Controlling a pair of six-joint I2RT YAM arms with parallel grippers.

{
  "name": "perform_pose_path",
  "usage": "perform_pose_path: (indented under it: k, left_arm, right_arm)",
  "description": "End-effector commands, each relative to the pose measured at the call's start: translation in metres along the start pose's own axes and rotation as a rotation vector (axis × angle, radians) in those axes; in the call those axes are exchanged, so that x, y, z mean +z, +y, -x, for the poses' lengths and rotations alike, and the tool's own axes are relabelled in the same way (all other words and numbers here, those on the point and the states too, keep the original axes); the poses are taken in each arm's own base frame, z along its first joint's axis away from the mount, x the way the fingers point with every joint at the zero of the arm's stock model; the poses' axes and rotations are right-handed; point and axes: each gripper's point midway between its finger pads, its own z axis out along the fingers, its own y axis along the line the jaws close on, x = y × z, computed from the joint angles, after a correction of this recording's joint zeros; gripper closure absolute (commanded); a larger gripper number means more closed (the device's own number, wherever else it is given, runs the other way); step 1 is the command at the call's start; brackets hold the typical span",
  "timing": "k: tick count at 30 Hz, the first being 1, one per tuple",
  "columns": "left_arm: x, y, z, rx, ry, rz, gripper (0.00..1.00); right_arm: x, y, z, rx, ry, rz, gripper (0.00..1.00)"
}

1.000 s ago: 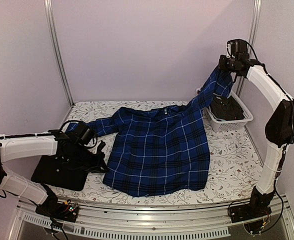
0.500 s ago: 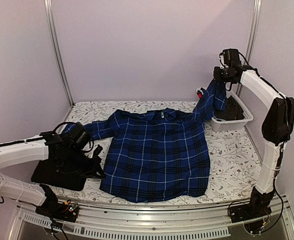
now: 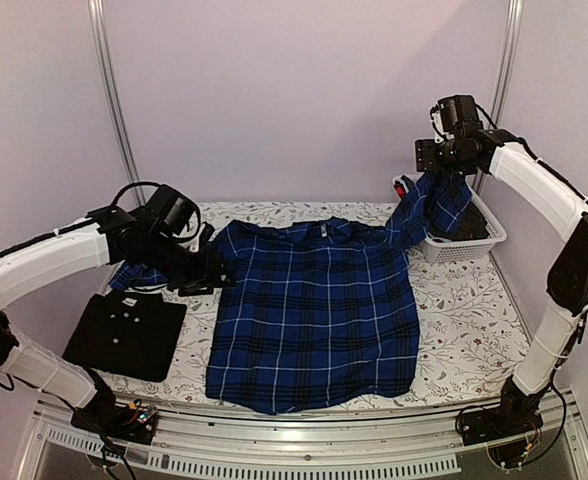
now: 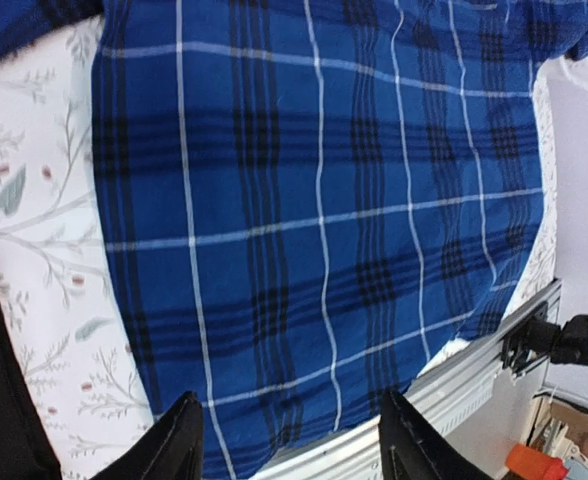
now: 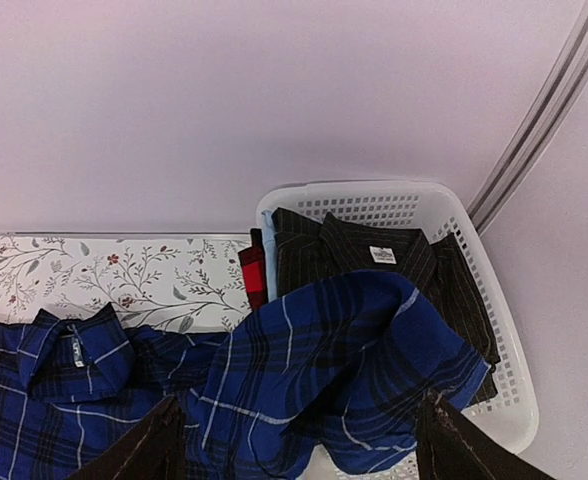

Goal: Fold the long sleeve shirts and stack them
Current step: Adjust the flattened shirt at the center of the board.

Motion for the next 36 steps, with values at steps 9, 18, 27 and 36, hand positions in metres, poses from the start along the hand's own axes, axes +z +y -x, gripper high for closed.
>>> perform_pose_path:
  k: [9, 18, 27, 36]
  left_arm:
    - [0.065, -0.039, 0.156, 0.099, -0.258, -0.075, 0.42]
    - [0.160, -0.044, 0.221, 0.067, -0.293, -0.072, 0.44]
    - [0.219, -0.046, 0.245, 0.048, -0.267, -0.100, 0.44]
    - [0.250, -0.048, 0.248, 0.005, -0.236, -0.136, 0.54]
  right_arm:
    - [-0.001, 0.119, -0.061, 0.016, 0.097, 0.396, 0.32]
    - [0.058, 0.176, -0.119, 0.084, 0.205, 0.583, 0.43]
    - [0.102, 0.203, -0.166, 0.125, 0.296, 0.637, 0.40]
    - [0.132, 0.218, -0.178, 0.171, 0.326, 0.658, 0.40]
